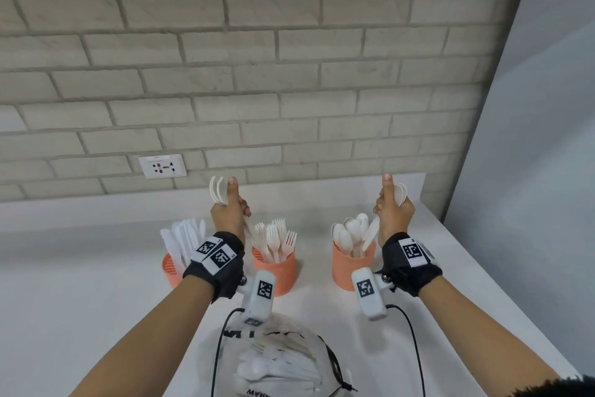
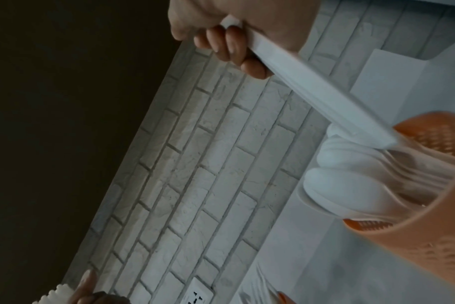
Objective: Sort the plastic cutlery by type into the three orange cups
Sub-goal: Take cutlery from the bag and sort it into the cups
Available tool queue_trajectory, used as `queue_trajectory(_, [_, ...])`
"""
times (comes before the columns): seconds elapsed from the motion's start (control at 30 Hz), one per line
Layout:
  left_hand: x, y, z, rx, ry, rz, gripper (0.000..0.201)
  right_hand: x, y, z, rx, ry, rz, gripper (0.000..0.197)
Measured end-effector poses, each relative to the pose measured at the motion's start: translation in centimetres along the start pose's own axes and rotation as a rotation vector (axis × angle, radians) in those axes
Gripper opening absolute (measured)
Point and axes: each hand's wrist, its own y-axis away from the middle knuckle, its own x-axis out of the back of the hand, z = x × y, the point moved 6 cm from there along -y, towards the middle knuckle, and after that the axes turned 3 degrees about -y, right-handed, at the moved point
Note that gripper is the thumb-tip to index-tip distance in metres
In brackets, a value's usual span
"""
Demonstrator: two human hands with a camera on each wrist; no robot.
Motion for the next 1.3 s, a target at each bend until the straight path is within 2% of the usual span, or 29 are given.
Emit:
queue_trajectory(0.47, [-1.4, 1.0, -5.6, -0.024, -0.101, 0.025, 0.042, 0.9, -1.0, 4.7, 0.034, 0.113, -0.040, 0.046])
queue_trajectory(0.57, [-1.6, 1.2, -6.1, -0.053, -0.160, -0.011, 0.034, 1.3, -1.2, 5.3, 0.071, 0.193, -0.074, 0.040])
queue_trajectory(0.67, [-2.0, 1.5, -6.4, -0.048, -0.147, -0.053, 0.019, 1.7, -1.3, 5.8, 0.135, 0.278, -0.106, 0.020])
queue_trajectory(0.8, [-2.5, 1.7, -6.5, -0.111, -0.234, -0.080, 0.032, 2.1, -1.3, 6.2, 0.208, 0.409, -0.149, 0.023])
queue_trajectory(0.97, [-3.2, 2.2, -6.1, -0.203, -0.410, -0.085, 0.032, 1.7, -1.1, 6.0, 0.317, 0.546, -0.266, 0.028])
queue_trajectory(1.07, [-4.0, 3.2, -5.2, -0.348, -0.622, -0.113, 0.020, 1.0, -0.5, 5.9, 0.373, 0.646, -0.357, 0.025])
queue_trajectory(1.13, [-5.0, 3.7, -5.4, -0.443, -0.885, -0.214, 0.038, 0.4, 0.0, 6.5, 0.317, 0.772, -0.462, 0.029])
queue_trajectory(1.17, [-5.5, 3.9, -5.9, -0.474, -1.074, -0.266, 0.046, 0.2, 0.4, 7.0, 0.303, 0.879, -0.527, 0.035])
queue_trajectory(1.23, [-6.3, 4.4, -7.0, -0.473, -1.411, -0.371, 0.046, -0.3, 1.1, 7.7, 0.367, 1.172, -0.658, 0.044])
queue_trajectory(1.3, [-6.8, 4.8, -7.7, -0.446, -1.561, -0.451, 0.045, -0.6, 1.6, 8.3, 0.487, 1.433, -0.750, 0.049])
